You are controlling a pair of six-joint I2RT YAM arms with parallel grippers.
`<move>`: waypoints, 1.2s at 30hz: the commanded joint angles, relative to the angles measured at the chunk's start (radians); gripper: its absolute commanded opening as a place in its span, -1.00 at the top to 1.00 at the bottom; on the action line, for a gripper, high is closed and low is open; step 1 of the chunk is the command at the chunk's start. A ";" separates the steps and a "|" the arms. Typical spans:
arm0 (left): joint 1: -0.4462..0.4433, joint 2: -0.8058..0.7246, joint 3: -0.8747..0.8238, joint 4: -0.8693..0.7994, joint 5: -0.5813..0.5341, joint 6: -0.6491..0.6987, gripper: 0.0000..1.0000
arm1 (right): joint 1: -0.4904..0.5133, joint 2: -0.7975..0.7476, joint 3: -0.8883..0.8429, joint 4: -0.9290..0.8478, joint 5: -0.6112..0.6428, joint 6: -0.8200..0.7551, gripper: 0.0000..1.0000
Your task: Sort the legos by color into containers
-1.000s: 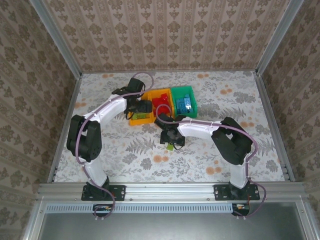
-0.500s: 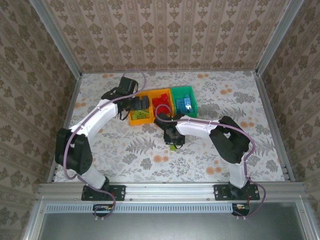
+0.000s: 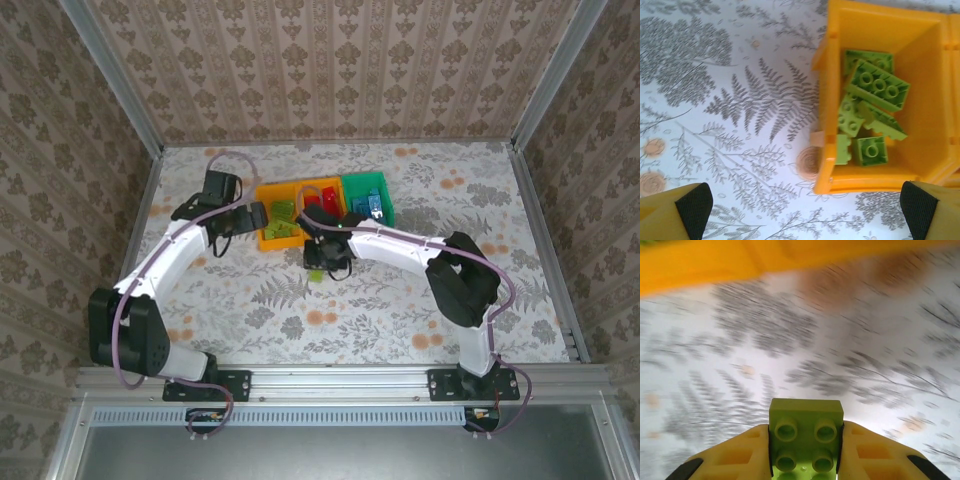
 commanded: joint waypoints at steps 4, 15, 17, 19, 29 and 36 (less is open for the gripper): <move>0.054 -0.071 -0.071 0.000 0.009 -0.023 -1.00 | -0.094 0.043 0.115 0.214 -0.179 0.025 0.45; 0.085 -0.095 -0.152 0.023 0.058 -0.045 -1.00 | -0.155 0.288 0.453 0.220 -0.241 0.008 0.40; 0.086 -0.096 -0.166 0.027 0.064 -0.048 -1.00 | -0.163 0.315 0.476 0.230 -0.242 0.018 0.35; 0.089 -0.098 -0.180 0.033 0.069 -0.052 -1.00 | -0.169 0.340 0.493 0.246 -0.248 0.029 0.32; 0.090 -0.105 -0.201 0.042 0.067 -0.057 -1.00 | -0.176 0.370 0.522 0.296 -0.273 0.049 -0.48; 0.090 -0.107 -0.213 0.051 0.053 -0.056 -1.00 | -0.173 0.193 0.368 0.388 -0.278 -0.032 -0.68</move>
